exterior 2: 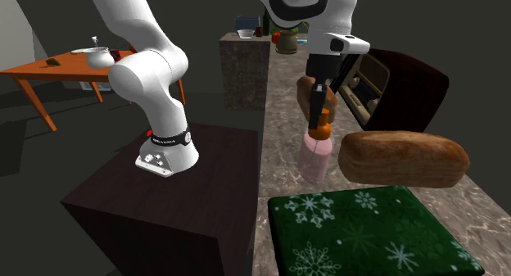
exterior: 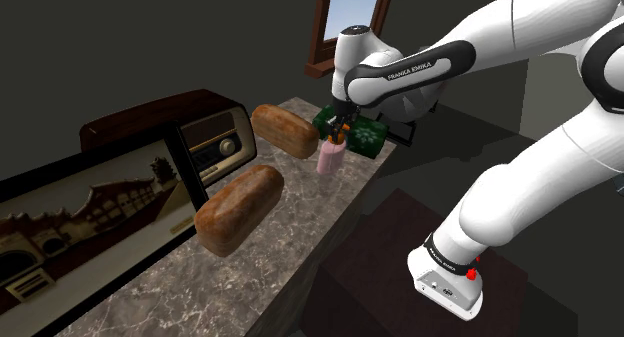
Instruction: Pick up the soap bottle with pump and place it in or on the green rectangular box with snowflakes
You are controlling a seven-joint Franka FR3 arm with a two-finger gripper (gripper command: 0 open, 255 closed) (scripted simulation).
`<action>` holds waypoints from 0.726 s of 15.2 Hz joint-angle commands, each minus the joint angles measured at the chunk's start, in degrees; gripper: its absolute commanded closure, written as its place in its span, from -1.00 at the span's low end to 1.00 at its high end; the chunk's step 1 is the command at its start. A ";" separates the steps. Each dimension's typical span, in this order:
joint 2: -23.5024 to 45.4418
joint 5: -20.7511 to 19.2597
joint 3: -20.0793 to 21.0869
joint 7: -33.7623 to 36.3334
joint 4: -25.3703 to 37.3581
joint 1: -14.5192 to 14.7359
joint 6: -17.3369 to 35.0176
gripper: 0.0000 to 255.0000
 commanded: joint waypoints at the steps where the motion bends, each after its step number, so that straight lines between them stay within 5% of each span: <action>1: 0.05 0.00 -0.03 -0.01 -0.09 -0.02 -0.01 1.00; 11: -1.40 0.54 -0.03 -0.77 1.72 0.12 -3.20 1.00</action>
